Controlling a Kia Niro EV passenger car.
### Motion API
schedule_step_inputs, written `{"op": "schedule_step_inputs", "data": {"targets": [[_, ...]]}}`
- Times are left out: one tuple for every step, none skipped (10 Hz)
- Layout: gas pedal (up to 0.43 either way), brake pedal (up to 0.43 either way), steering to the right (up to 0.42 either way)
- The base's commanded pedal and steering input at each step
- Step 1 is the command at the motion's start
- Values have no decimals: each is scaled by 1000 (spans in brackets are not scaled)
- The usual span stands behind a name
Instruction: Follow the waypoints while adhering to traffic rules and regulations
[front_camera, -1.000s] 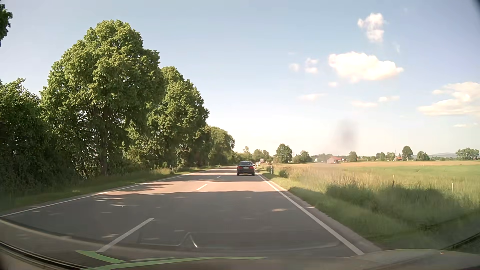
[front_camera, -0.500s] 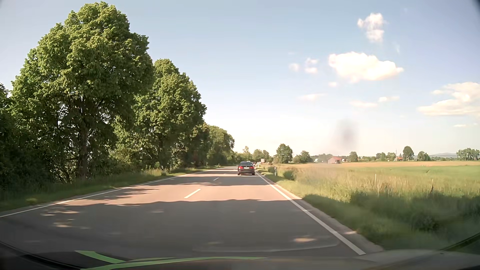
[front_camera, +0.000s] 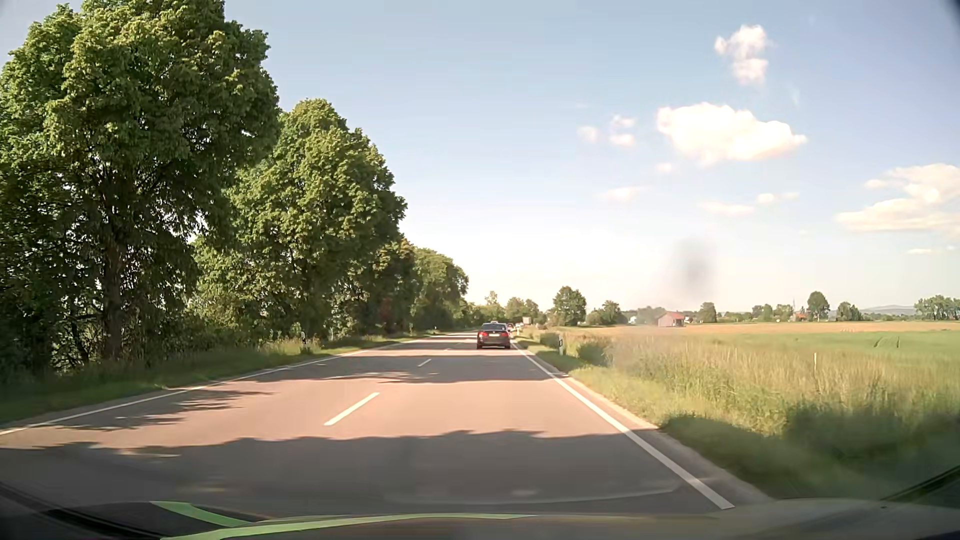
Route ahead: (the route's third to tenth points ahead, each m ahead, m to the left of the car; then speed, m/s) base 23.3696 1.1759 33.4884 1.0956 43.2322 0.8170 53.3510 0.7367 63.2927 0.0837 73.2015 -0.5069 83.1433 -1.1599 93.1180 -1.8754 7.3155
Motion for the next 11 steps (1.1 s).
{"op": "schedule_step_inputs", "data": {"targets": [[118, 0, 0], [118, 0, 0], [118, 0, 0], [118, 0, 1], [118, 0, 1], [118, 0, 1], [118, 0, 2], [118, 0, 4], [130, 0, 4], [130, 0, 3], [130, 0, 4]]}}
